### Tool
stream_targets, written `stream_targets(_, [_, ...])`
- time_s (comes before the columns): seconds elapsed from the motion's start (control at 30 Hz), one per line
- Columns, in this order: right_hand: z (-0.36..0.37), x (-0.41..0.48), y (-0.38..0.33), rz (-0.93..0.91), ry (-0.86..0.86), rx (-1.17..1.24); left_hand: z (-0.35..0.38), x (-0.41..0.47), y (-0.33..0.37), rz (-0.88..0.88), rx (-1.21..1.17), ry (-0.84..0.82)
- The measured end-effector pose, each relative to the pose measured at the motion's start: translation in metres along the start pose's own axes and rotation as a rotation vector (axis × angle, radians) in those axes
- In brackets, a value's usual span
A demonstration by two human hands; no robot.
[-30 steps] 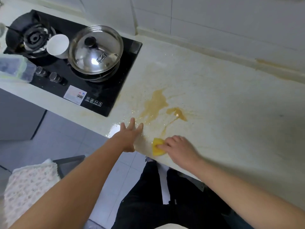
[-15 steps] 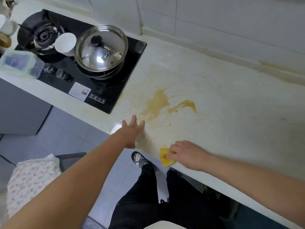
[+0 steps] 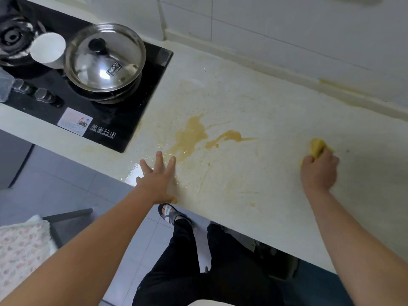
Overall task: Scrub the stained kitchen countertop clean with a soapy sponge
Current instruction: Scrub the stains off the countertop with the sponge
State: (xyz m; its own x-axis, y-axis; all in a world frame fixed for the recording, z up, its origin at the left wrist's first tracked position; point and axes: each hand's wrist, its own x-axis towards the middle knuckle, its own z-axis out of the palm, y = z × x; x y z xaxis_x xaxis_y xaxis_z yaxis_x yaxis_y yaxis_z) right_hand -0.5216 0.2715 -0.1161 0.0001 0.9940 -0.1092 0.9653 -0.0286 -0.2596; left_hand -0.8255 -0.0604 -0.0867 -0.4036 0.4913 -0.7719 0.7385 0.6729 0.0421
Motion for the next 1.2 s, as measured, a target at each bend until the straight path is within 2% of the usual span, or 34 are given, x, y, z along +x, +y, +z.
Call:
stream_targets(0.07, [0.016,-0.005,-0.02,0.046,0.042,0.042,0.001,-0.001,0.002,-0.013,0.021,0.003])
stream_targets(0.17, [0.048,-0.05,-0.083,-0.16,0.015,0.084,0.004,0.002,0.004,-0.032,-0.006,0.022])
stream_targets(0.23, [0.064,-0.087,-0.122,-0.424,-0.061,0.062,0.001,0.009,0.009,-0.041,-0.047,0.03])
stream_targets(0.33, [0.071,-0.138,-0.146,-1.015,-0.236,-0.006,-0.008,0.018,0.013,-0.087,-0.025,-0.001])
stream_targets(0.37, [0.069,-0.146,-0.141,-1.122,-0.301,-0.015,-0.013,0.02,0.018,-0.094,-0.002,-0.009])
stream_targets(0.4, [0.065,-0.147,-0.133,-1.154,-0.333,-0.002,-0.017,0.019,0.022,-0.1,0.007,-0.009])
stream_targets(0.47, [0.054,-0.128,-0.104,-1.003,-0.275,0.037,-0.027,0.019,0.034,-0.11,-0.002,-0.024])
stream_targets(0.53, [0.041,-0.086,-0.063,-0.732,-0.113,0.075,-0.024,0.026,0.039,-0.144,0.029,-0.024])
stream_targets(0.6, [0.02,-0.036,-0.005,-0.393,0.029,0.018,-0.014,0.038,0.035,-0.221,-0.026,-0.001])
stream_targets(0.7, [-0.014,0.01,0.066,0.134,0.135,0.007,-0.013,0.042,0.038,-0.258,-0.118,0.018])
stream_targets(0.77, [-0.013,0.015,0.071,0.27,0.17,-0.004,-0.015,0.042,0.041,-0.281,-0.158,0.057])
stream_targets(0.9, [0.035,-0.022,-0.015,-0.003,0.144,0.038,-0.021,0.04,0.045,-0.29,-0.17,0.074])
stream_targets(1.03, [0.06,-0.107,-0.116,-0.655,-0.026,0.031,-0.026,0.038,0.045,-0.283,-0.135,0.074])
stream_targets(1.07, [0.059,-0.118,-0.123,-0.754,-0.094,0.046,-0.028,0.037,0.046,-0.288,-0.122,0.066])
stream_targets(1.13, [0.048,-0.117,-0.12,-0.776,-0.194,0.123,-0.03,0.036,0.047,-0.295,-0.111,0.078])
stream_targets(1.2, [0.035,-0.091,-0.093,-0.605,-0.176,0.187,-0.029,0.037,0.05,-0.273,-0.115,0.106])
